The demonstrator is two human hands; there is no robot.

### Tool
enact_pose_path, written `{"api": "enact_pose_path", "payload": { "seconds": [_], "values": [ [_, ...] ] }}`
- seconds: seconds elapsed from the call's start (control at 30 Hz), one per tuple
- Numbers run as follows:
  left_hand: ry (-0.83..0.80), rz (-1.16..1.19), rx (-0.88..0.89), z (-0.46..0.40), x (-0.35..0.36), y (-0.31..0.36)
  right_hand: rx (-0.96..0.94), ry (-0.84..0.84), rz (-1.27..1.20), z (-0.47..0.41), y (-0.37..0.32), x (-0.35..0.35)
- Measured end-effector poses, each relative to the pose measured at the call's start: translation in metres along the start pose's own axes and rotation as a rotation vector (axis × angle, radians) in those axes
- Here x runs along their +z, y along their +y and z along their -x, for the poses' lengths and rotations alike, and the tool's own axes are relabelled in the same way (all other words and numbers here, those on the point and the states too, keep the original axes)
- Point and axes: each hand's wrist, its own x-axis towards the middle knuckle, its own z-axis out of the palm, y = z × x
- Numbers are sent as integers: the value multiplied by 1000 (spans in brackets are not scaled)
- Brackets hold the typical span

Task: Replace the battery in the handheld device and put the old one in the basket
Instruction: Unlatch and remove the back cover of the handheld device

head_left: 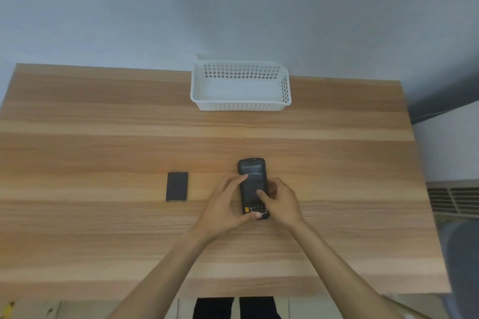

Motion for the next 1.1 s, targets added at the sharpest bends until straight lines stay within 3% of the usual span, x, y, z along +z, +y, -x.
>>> {"api": "enact_pose_path", "payload": {
  "seconds": [0.17,0.33,0.43,0.77,0.97,1.1],
  "values": [
    [-42,58,-9,2,1,-3,50,5,-138,7,-11,4],
    [-135,142,-5,-6,11,5,-18,200,-3,26,-22,9],
    [-164,206,-7,-11,13,7,-24,236,100,32,-27,8],
    [-15,161,-7,-1,-8,-18,-208,195,230,28,-35,28],
    [15,188,-82,4,-11,-35,-272,53,93,21,-22,38],
    [88,151,-98,4,-10,-35,-289,100,31,18,-9,33]
  ]
}}
